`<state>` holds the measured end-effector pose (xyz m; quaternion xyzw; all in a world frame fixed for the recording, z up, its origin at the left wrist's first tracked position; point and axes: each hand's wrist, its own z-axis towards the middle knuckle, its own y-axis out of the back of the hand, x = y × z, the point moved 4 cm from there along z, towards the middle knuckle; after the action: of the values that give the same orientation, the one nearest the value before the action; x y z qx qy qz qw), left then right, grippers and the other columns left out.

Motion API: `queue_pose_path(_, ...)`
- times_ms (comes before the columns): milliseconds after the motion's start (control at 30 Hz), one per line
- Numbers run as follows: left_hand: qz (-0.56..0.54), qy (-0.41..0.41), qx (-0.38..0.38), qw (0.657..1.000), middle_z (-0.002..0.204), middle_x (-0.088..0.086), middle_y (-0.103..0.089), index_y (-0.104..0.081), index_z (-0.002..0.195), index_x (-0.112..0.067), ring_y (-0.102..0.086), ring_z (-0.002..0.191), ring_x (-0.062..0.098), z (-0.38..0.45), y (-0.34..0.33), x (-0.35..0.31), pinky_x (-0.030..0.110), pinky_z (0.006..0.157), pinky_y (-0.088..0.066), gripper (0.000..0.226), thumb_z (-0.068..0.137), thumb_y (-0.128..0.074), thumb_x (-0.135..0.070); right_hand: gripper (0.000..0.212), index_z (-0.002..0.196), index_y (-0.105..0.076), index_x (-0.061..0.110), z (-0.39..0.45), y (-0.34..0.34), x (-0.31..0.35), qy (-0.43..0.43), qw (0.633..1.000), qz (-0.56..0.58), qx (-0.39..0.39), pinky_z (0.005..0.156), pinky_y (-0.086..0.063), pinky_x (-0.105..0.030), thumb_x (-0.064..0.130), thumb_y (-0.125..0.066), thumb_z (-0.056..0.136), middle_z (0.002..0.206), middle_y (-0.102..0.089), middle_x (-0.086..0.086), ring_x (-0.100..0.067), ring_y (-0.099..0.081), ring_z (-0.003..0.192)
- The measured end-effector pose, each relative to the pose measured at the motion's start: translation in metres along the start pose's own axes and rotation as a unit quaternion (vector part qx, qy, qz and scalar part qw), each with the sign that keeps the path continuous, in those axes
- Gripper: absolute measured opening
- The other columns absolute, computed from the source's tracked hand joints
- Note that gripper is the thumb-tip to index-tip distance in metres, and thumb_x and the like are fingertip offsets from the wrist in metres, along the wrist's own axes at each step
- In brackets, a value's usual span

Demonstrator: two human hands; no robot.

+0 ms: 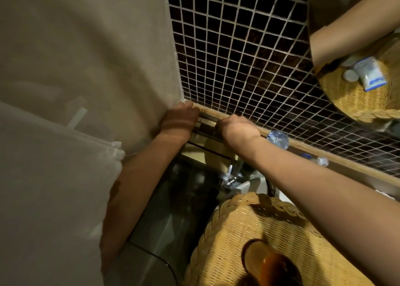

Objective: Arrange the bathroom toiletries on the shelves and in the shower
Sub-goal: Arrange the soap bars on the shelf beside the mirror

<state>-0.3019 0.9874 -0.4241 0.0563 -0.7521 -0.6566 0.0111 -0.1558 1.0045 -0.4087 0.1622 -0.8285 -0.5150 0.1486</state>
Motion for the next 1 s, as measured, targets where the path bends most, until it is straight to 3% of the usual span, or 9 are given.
queue_pose_path(67,0.017,-0.039,-0.007,0.999,0.127,0.012,-0.052,-0.052,0.125,-0.013,-0.052,0.112,0.032,-0.003,0.002,-0.009,0.041,0.081,-0.041,0.029,0.097,-0.048,-0.018,0.038,0.129,-0.057,0.021,0.001,0.001,0.0,-0.002,1.0,0.003,0.015,0.075,-0.046,-0.036,0.007,-0.054,0.094,0.104,-0.047,-0.006,-0.025,-0.051,0.094)
queue_pose_path(167,0.053,-0.144,-0.007,0.988,0.136,0.011,-0.047,-0.049,0.132,-0.016,-0.049,0.119,0.032,-0.009,-0.001,-0.026,0.042,0.094,-0.042,0.044,0.089,-0.06,-0.018,0.038,0.132,-0.054,0.021,0.0,0.001,0.0,-0.004,0.999,0.005,0.037,0.082,-0.044,-0.038,0.009,-0.052,0.095,0.122,-0.05,-0.011,-0.031,-0.053,0.112)
queue_pose_path(300,0.017,-0.179,0.001,0.984,0.131,0.005,-0.048,-0.053,0.132,-0.026,-0.048,0.118,0.027,-0.011,0.0,-0.032,0.038,0.098,-0.039,0.047,0.087,-0.063,-0.022,0.034,0.13,-0.054,0.017,-0.003,0.0,0.0,-0.01,0.998,0.035,0.05,0.086,-0.044,-0.038,0.008,-0.048,0.097,0.123,-0.048,-0.013,-0.034,-0.051,0.116)
queue_pose_path(500,-0.008,-0.118,0.067,0.991,0.129,0.01,-0.052,-0.056,0.128,-0.018,-0.052,0.117,0.03,-0.001,-0.003,-0.046,0.04,0.098,-0.044,0.042,0.086,-0.064,-0.02,0.036,0.129,-0.056,0.007,-0.011,0.001,-0.005,0.008,0.999,0.031,-0.006,0.085,-0.048,-0.037,0.004,-0.051,0.094,0.117,-0.054,-0.018,-0.035,-0.057,0.107)
queue_pose_path(767,-0.01,-0.082,0.079,0.993,0.126,0.014,-0.056,-0.055,0.127,-0.011,-0.053,0.115,0.031,0.006,-0.014,-0.059,0.038,0.099,-0.043,0.048,0.082,-0.072,-0.02,0.032,0.124,-0.058,0.008,-0.015,0.002,-0.009,0.015,0.998,0.062,-0.014,0.091,-0.046,-0.038,0.009,-0.054,0.092,0.121,-0.053,-0.02,-0.037,-0.054,0.113)
queue_pose_path(1000,-0.044,-0.109,0.066,0.991,0.113,0.014,-0.063,-0.063,0.114,-0.011,-0.06,0.103,0.031,0.004,-0.006,-0.055,0.039,0.091,-0.047,0.038,0.078,-0.074,-0.015,0.027,0.118,-0.059,0.01,-0.013,0.002,-0.006,0.014,0.995,0.096,-0.025,0.08,-0.052,-0.037,0.007,-0.053,0.091,0.112,-0.053,-0.017,-0.031,-0.058,0.092)
